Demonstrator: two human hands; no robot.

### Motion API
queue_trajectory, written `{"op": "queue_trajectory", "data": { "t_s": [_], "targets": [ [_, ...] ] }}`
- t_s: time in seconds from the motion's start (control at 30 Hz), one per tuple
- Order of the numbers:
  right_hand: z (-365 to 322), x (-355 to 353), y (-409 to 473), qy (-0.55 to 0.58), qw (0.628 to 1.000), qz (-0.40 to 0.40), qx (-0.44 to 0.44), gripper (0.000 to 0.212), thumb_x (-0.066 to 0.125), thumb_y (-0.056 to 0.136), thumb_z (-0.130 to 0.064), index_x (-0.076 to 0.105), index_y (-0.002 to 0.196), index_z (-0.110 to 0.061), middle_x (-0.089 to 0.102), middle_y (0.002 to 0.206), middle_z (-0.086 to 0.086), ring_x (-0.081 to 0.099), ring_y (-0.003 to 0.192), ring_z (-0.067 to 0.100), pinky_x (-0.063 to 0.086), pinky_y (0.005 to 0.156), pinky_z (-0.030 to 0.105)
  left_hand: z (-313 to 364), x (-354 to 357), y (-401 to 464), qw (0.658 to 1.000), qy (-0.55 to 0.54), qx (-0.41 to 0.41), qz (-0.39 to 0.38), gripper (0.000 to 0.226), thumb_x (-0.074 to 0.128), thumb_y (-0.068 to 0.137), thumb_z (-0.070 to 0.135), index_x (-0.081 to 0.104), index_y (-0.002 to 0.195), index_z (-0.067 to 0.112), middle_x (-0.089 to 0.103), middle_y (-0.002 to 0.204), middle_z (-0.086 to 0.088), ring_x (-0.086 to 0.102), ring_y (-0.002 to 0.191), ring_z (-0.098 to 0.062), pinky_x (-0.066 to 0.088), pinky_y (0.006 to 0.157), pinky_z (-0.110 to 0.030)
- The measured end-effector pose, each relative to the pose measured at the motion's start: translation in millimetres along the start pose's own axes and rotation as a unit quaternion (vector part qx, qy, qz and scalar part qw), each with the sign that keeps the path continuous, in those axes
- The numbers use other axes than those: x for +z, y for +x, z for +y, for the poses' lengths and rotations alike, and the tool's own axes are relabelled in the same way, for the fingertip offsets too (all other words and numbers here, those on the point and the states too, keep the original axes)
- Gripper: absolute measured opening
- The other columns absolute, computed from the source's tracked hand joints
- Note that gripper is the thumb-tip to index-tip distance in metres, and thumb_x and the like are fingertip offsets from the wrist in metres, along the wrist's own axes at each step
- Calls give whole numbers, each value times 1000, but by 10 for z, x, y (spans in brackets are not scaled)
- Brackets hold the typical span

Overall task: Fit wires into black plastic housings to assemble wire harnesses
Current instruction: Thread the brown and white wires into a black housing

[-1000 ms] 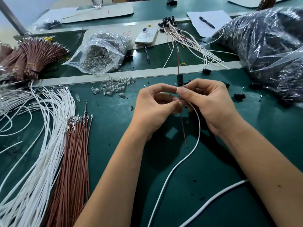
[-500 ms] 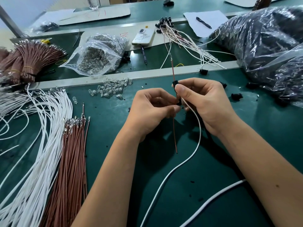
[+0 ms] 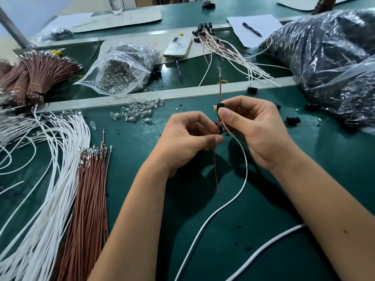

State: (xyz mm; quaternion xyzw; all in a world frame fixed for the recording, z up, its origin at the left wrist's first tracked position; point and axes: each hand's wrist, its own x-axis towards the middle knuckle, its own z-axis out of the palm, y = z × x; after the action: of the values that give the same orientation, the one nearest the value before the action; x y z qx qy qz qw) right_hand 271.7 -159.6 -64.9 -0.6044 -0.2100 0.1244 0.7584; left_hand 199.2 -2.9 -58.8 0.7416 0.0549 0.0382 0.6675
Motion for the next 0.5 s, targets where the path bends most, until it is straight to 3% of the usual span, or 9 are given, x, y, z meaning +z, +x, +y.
{"op": "queue_trajectory", "data": {
  "t_s": [0.1,0.2,0.37,0.43,0.5],
  "targets": [
    [3,-3,-1,18,1000,0,8,30,82,74,-28,75,96,-8,72,81,5,63,76,19,54,77,29,-1,-22,-3,1000,5,-1,-20,21,83,76,-4,67,75,11,67,67,-12,57,57,-18,49,60,-23],
    [-8,-8,7,38,999,4,11,20,76,78,-20,75,95,-8,72,79,3,63,74,17,54,76,27,-5,-41,-9,999,21,-3,-46,21,83,75,-4,69,74,12,69,68,-14,60,57,-17,51,62,-24],
    [-43,-16,14,88,996,16,7,9,73,81,-16,80,87,-16,75,83,0,67,77,12,56,73,22,12,-54,-31,996,36,-12,-79,16,84,70,4,73,74,15,70,89,-30,64,74,-26,56,85,-48],
    [-48,-18,17,89,996,17,1,9,72,82,-15,79,88,-16,75,84,0,67,78,13,56,73,23,4,-43,-27,997,35,-9,-70,15,85,73,5,74,77,15,72,86,-26,64,74,-25,57,81,-45],
    [-47,-19,14,83,996,13,-8,10,72,82,-16,79,89,-16,74,82,1,65,76,14,56,73,24,6,-2,-25,999,11,7,-36,13,84,78,5,74,82,12,71,77,-18,63,71,-24,55,69,-32]
  ]
}}
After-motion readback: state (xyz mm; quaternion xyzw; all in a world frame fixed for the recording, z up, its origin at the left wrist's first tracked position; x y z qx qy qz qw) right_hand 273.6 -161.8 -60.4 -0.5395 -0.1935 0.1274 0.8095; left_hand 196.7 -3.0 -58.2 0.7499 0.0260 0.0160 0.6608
